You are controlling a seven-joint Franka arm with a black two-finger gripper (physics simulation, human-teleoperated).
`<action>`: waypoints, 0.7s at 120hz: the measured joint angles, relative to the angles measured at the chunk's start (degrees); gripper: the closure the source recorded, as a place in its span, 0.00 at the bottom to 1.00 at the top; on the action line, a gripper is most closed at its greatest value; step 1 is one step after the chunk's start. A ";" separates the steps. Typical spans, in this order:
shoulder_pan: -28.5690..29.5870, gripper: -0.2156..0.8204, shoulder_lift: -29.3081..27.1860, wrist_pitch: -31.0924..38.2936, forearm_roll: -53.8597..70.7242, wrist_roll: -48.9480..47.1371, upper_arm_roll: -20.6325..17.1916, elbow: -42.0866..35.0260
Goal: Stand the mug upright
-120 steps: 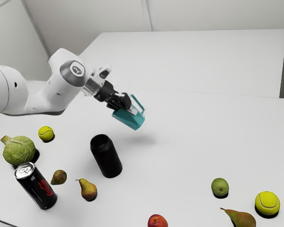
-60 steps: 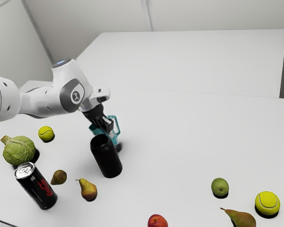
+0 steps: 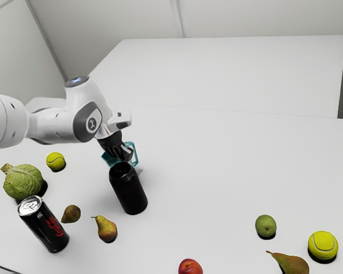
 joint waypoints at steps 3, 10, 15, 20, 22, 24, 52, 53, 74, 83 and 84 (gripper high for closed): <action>-0.01 0.96 0.15 0.21 0.00 -0.14 0.00 -0.12; -0.12 0.96 0.39 0.61 0.00 -0.45 0.00 -0.26; -0.22 0.96 0.48 0.85 0.00 -0.66 0.01 -0.37; -0.30 0.96 0.52 1.08 0.00 -0.85 0.01 -0.54; -0.32 0.96 0.53 1.17 0.00 -0.92 0.01 -0.60; -0.34 0.96 0.53 1.25 0.00 -0.99 0.01 -0.65; -0.18 0.88 0.41 1.78 -0.54 -1.38 0.00 -0.76; -0.18 0.87 0.39 1.78 -0.57 -1.37 0.00 -0.76; 0.03 0.73 0.19 1.78 -1.05 -1.23 0.00 -0.75; 0.11 0.65 -0.05 1.77 -1.19 -1.19 0.00 -0.70; 0.12 0.64 -0.08 1.77 -1.20 -1.18 0.00 -0.69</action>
